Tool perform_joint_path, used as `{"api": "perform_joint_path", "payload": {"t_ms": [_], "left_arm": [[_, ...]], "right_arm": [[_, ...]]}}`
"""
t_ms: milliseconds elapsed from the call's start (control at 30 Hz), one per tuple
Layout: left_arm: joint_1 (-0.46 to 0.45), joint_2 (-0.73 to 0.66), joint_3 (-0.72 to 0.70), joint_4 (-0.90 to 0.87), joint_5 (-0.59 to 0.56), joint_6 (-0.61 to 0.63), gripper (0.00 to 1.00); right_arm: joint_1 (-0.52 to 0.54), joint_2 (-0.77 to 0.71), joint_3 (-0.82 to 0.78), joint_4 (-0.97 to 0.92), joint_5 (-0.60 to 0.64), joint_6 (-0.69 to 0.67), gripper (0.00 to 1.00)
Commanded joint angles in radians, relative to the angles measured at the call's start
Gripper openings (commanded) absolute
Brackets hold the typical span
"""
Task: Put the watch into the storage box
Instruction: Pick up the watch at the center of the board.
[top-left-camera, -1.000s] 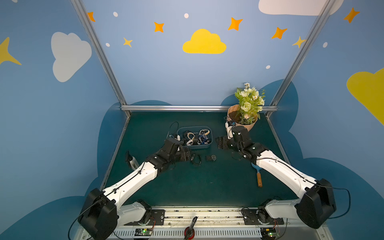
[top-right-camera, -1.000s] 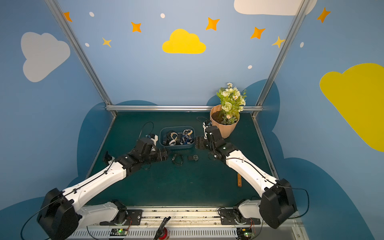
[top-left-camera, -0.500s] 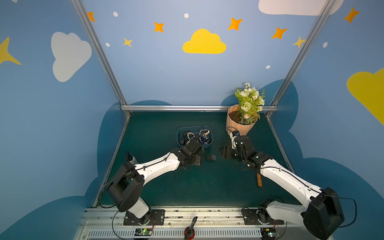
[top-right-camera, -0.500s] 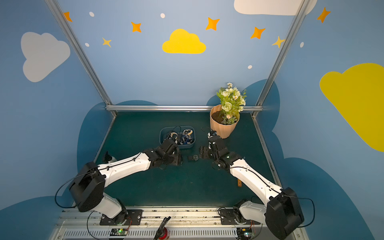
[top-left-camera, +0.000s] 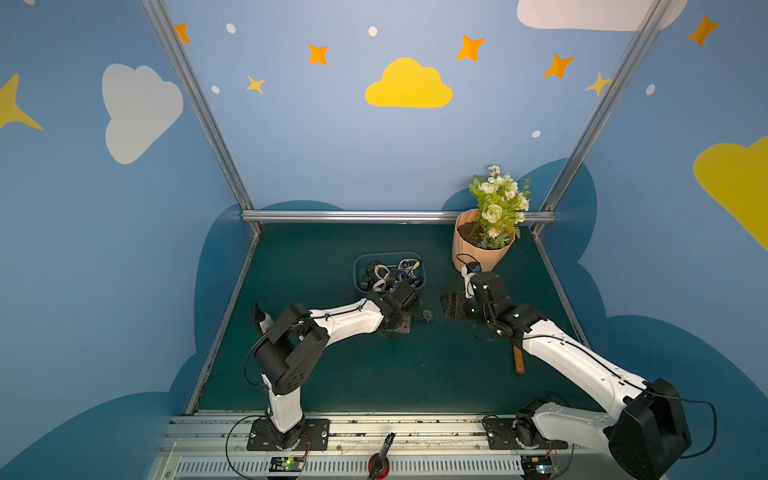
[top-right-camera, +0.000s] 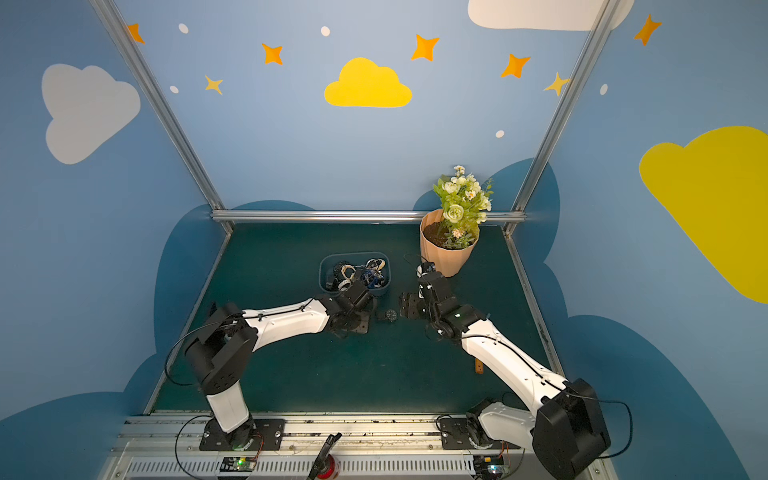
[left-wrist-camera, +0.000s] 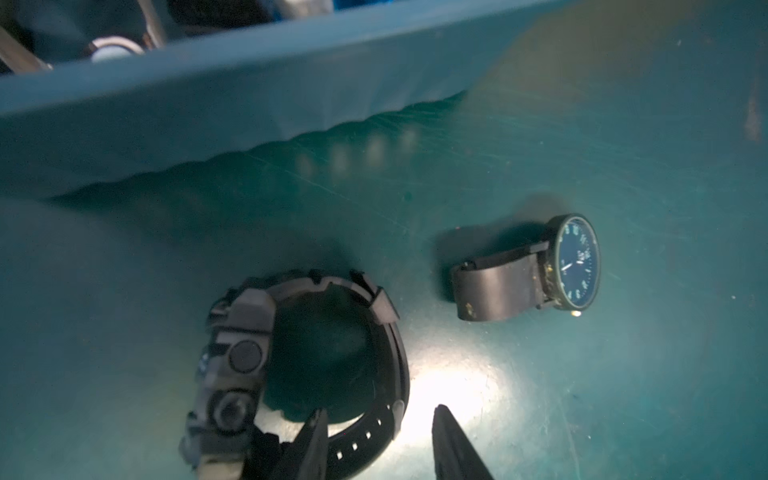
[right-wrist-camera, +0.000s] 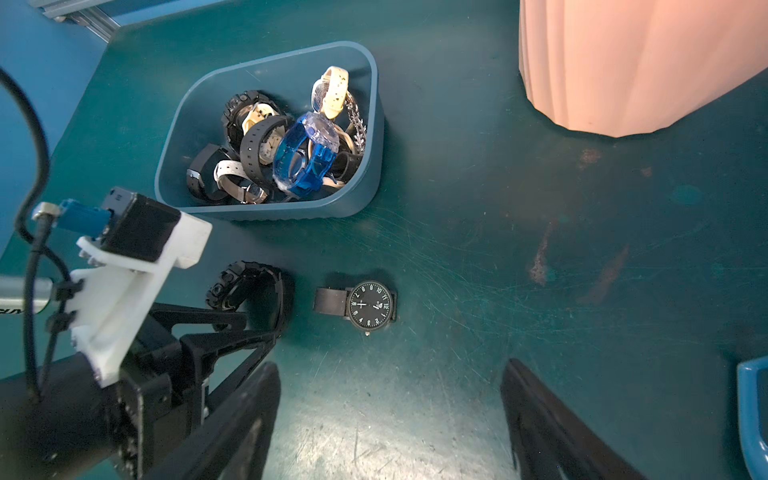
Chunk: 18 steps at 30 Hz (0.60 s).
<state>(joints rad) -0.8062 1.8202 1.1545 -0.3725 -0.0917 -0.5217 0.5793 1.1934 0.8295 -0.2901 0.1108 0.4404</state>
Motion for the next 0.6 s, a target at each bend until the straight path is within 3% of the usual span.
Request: {"api": "perform_joint_path", "payload": {"t_ms": [0,267,567], "left_arm": [[-0.002,0.033,0.034,-0.013,-0.005,-0.023,0.41],[0.000,0.081,0.052,-0.015,-0.008,-0.044,0.35],[0.001,0.041,0.050,-0.038,-0.048,-0.048,0.04]], "right_arm": [[-0.004,-0.014,-0.011,-0.008,-0.005,0.006,0.84],[-0.009,-0.015,-0.015,-0.009,-0.001,0.000,0.84],[-0.013,-0.012,-0.015,0.003,-0.016,0.008,0.85]]}}
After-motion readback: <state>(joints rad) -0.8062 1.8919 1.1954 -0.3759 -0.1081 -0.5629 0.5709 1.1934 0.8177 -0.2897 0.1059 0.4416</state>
